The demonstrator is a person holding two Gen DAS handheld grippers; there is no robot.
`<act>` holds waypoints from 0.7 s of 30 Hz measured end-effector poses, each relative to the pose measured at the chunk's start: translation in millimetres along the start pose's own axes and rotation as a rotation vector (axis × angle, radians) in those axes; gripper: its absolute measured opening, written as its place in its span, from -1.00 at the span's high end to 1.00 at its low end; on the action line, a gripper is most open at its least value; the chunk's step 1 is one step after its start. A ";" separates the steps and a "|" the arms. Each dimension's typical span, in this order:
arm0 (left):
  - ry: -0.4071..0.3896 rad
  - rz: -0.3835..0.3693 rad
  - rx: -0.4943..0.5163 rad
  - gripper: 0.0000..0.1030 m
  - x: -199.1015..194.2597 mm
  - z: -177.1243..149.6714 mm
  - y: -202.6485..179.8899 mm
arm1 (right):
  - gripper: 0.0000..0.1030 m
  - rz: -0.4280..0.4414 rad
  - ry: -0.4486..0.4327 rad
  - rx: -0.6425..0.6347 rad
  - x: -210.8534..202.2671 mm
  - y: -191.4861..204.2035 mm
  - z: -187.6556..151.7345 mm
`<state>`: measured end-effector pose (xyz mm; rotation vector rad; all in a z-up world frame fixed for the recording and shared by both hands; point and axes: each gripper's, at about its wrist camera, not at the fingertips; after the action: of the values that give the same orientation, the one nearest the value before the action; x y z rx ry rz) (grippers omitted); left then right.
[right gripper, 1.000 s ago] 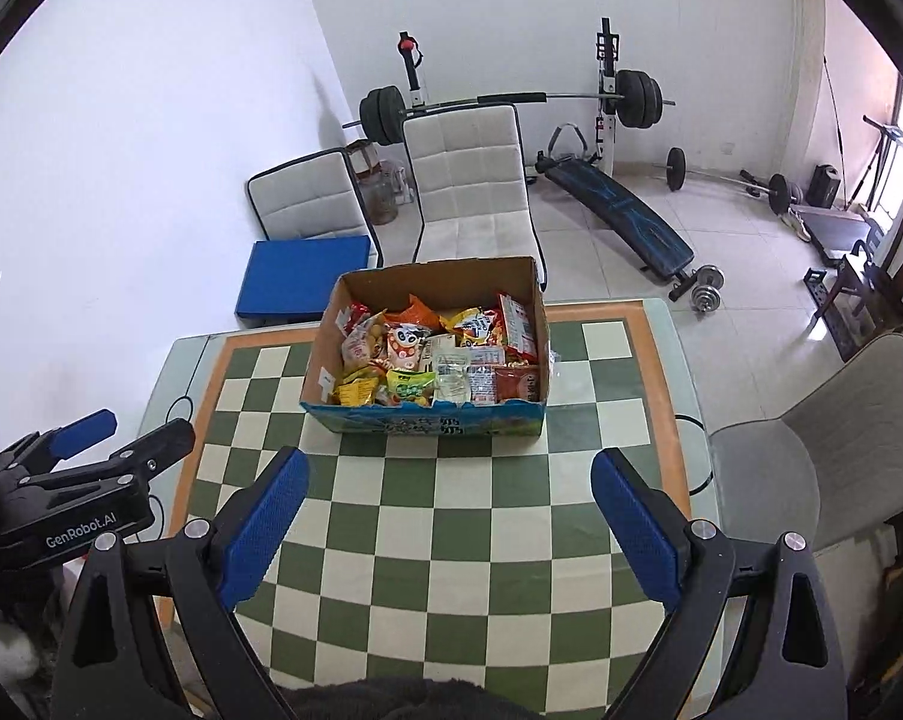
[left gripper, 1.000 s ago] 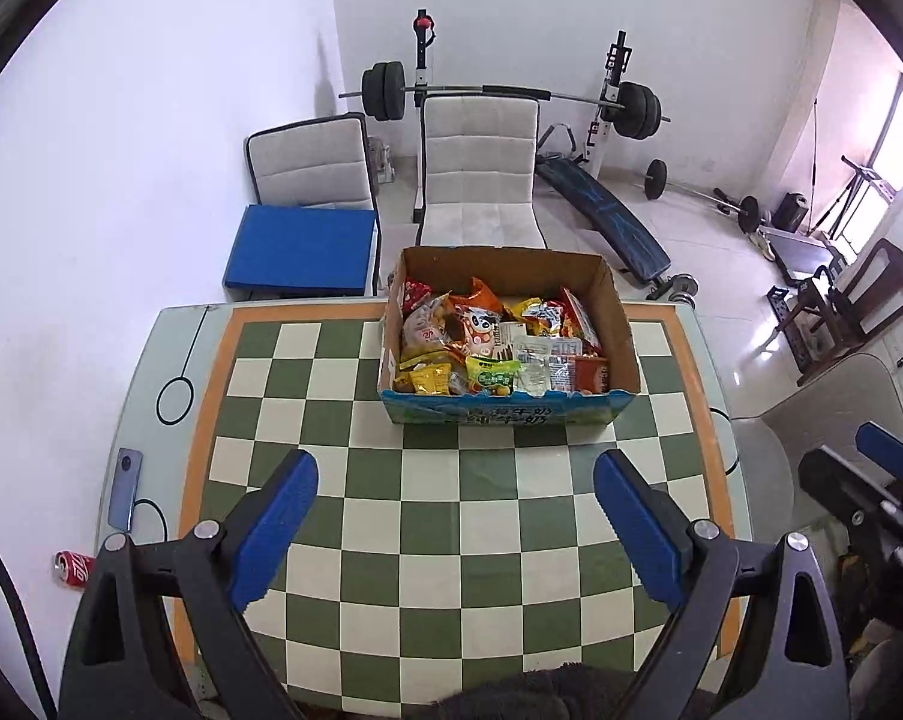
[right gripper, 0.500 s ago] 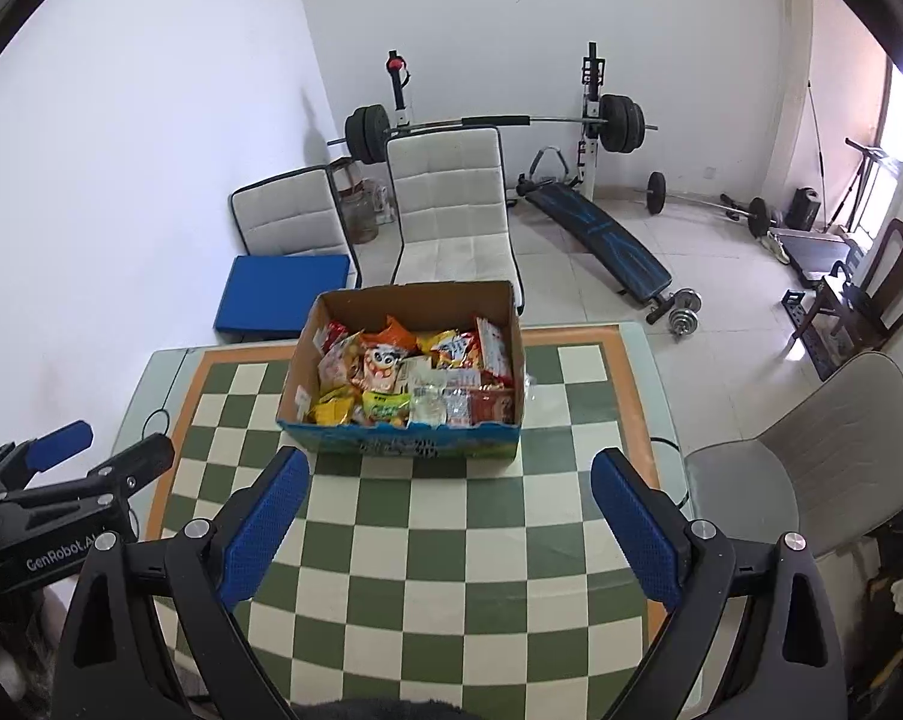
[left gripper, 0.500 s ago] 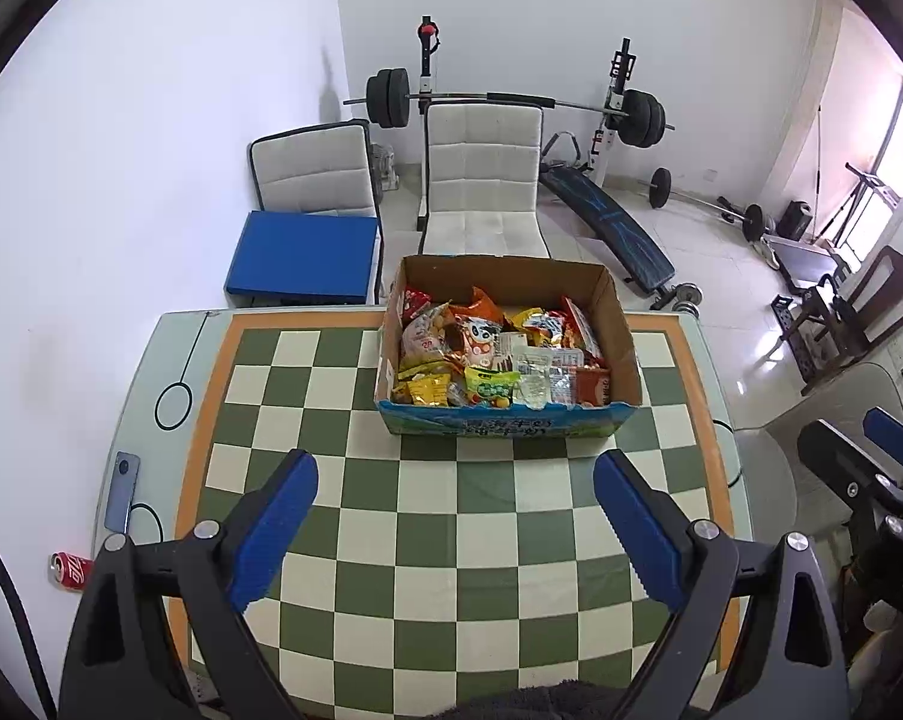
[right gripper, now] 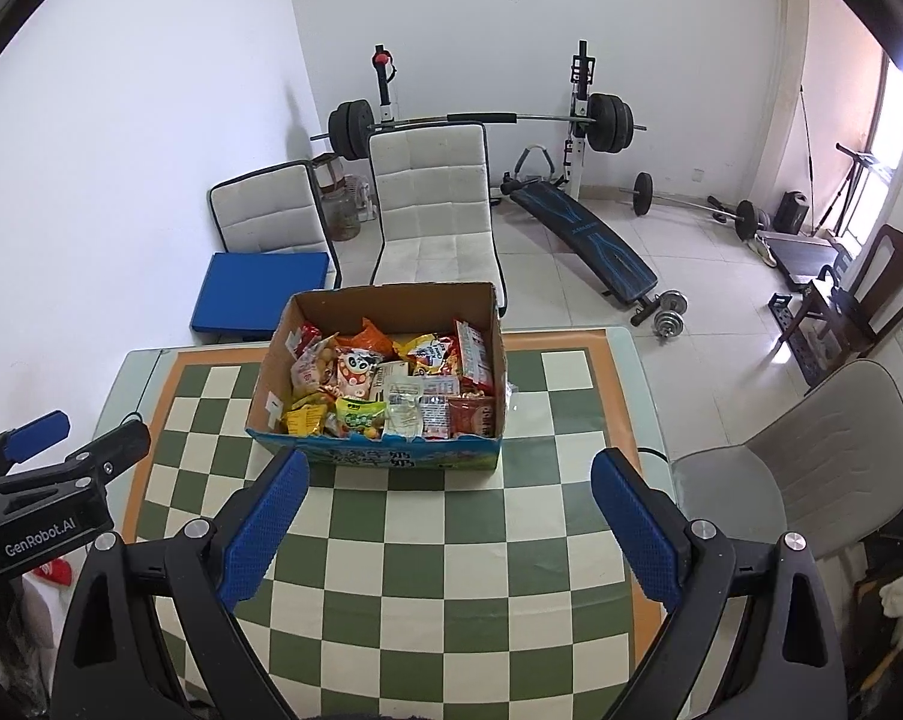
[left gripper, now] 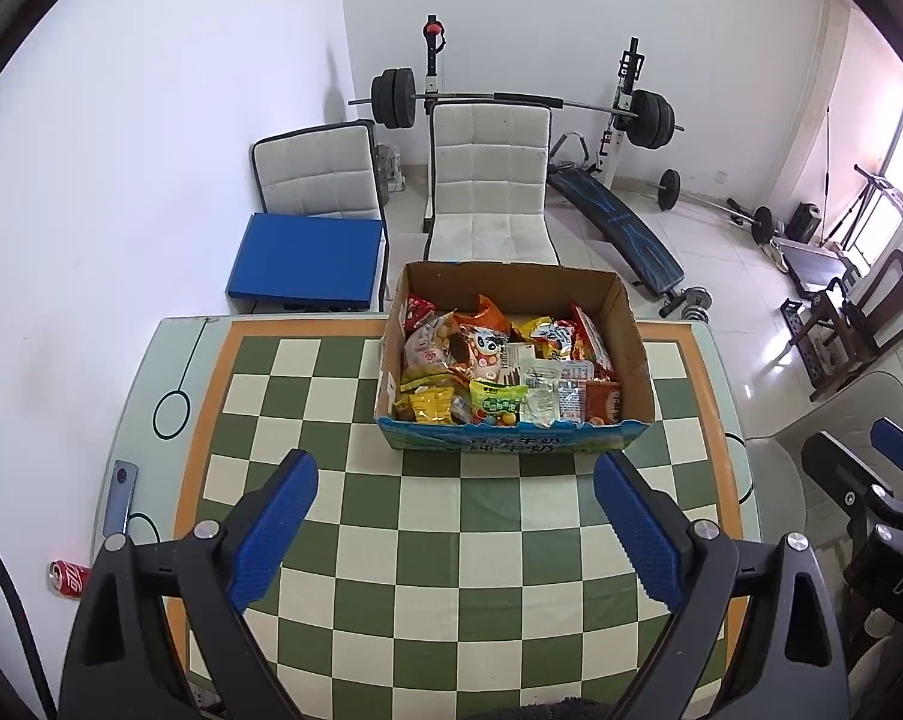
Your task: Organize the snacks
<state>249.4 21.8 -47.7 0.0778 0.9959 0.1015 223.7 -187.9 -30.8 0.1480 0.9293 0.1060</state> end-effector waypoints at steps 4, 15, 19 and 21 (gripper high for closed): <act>0.008 -0.004 0.003 -0.83 3.0 0.0 -1.3 | -0.89 -0.003 0.007 0.008 4.4 -2.5 0.8; 0.014 -0.007 0.011 -0.83 4.4 0.2 -3.2 | -0.89 0.000 0.002 0.003 8.8 0.0 4.4; 0.015 -0.010 0.010 -0.83 4.5 -0.4 -3.2 | -0.89 0.005 0.013 0.012 11.0 -0.7 4.1; 0.016 -0.011 0.010 -0.83 4.1 -0.8 -3.7 | -0.89 0.002 0.014 0.010 10.6 -0.3 3.7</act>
<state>251.1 18.6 -51.9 0.0807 1.0130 0.0870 233.0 -186.9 -37.1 0.1580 0.9435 0.1047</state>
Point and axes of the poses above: each gripper's, at about its wrist camera, not at the fingertips, and x roughly the way its jaws point, y to its left, z to its top, and after that the axes turned 8 degrees about z, right-handed
